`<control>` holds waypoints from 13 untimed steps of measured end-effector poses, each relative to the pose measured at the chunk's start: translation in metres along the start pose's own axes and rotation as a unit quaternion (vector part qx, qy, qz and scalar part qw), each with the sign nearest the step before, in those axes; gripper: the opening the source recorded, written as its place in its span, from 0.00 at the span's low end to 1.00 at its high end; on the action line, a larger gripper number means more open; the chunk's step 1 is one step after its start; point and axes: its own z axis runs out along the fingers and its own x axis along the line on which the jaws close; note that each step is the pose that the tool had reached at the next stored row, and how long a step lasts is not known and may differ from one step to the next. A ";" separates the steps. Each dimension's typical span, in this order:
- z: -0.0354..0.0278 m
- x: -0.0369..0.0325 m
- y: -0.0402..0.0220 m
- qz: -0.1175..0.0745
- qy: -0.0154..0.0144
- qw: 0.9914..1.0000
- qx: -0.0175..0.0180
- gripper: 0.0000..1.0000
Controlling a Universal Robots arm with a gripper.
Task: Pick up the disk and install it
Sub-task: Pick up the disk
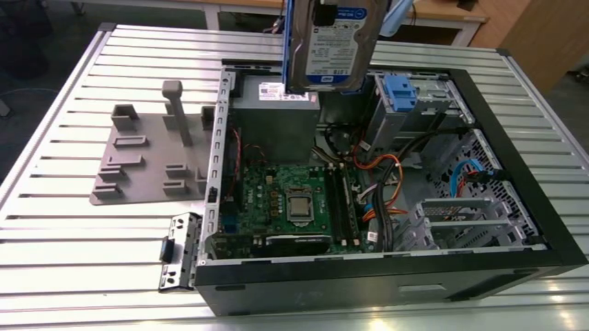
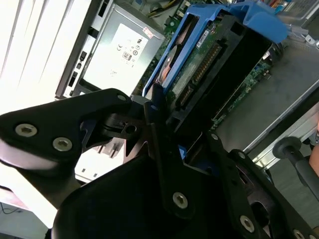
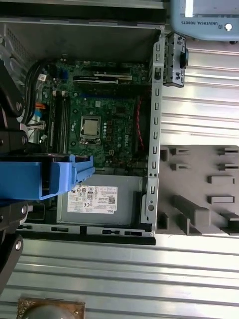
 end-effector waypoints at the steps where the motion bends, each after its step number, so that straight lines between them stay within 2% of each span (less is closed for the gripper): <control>1: 0.0001 0.0015 -0.0002 0.000 0.000 1.000 0.000 0.36; 13: 0.0004 0.0162 -0.0033 0.000 0.000 1.000 0.000 0.36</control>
